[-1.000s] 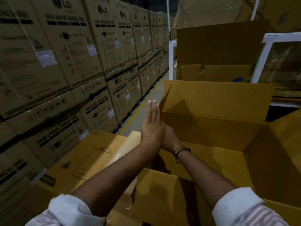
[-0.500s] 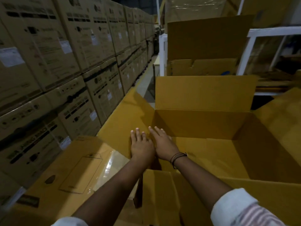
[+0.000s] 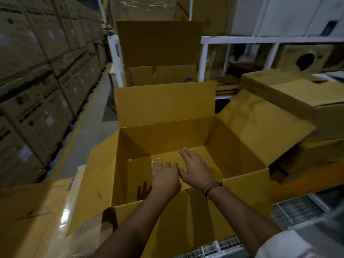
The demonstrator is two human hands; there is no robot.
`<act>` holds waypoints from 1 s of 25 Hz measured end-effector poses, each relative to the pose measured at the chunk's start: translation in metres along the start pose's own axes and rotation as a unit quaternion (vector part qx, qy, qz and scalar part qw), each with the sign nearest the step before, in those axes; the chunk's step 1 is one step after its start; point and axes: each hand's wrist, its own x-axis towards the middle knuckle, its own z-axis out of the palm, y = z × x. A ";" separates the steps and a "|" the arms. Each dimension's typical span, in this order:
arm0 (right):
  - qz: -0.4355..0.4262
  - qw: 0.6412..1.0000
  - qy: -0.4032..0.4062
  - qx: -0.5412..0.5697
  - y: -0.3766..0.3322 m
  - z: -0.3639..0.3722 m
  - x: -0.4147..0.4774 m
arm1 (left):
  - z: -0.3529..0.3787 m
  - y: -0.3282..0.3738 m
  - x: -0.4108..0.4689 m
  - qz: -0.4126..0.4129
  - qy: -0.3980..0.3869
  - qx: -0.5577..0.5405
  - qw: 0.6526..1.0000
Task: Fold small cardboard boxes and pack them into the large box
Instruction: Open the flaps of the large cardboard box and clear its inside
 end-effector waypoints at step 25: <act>-0.011 0.992 0.085 -0.096 0.200 -0.012 -0.082 | 0.052 0.100 -0.013 -0.018 0.082 -0.010 0.996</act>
